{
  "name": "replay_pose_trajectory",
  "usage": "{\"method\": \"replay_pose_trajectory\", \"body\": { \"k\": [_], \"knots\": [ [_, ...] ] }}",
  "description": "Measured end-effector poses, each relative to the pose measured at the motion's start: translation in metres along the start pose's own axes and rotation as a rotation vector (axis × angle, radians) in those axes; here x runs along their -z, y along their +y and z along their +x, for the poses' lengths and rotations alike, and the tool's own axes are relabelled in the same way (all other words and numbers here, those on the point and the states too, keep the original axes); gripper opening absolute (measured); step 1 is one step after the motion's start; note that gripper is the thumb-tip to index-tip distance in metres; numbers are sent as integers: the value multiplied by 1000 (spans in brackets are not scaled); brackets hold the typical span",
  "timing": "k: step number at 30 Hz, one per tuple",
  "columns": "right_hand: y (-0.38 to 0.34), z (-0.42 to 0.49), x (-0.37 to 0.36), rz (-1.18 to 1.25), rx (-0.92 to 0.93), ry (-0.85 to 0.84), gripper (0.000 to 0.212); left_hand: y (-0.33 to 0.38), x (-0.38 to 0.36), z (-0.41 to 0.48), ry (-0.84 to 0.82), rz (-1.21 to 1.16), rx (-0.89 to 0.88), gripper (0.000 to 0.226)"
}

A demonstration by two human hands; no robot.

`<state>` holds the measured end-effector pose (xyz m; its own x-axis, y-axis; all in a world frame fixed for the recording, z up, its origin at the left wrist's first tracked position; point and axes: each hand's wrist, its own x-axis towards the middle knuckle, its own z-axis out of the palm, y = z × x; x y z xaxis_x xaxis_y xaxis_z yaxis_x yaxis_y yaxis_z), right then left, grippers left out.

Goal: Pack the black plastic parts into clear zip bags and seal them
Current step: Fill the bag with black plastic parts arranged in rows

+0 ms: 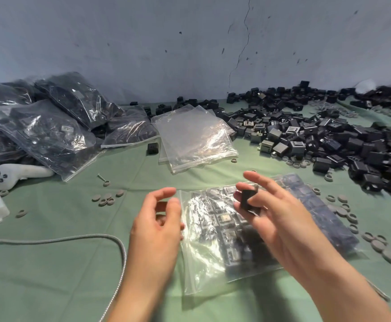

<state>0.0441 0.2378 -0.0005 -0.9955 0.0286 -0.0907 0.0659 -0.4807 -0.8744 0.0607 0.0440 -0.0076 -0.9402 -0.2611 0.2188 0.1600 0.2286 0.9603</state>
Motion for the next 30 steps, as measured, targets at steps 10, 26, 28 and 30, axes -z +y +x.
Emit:
{"method": "replay_pose_trajectory", "body": {
  "k": [10,26,28,30],
  "knots": [
    [26,-37,-27,-499,167,-402,60,15,-5,-25,-419,-234,138,27],
    [11,-26,4,-536,343,165,34,-30,33,-23,-437,451,-30,43],
    [10,-27,5,-524,353,187,31,-31,36,-23,-425,426,-33,42],
    [9,-27,6,-506,350,205,29,-30,37,-22,-323,318,32,36]
  ]
}}
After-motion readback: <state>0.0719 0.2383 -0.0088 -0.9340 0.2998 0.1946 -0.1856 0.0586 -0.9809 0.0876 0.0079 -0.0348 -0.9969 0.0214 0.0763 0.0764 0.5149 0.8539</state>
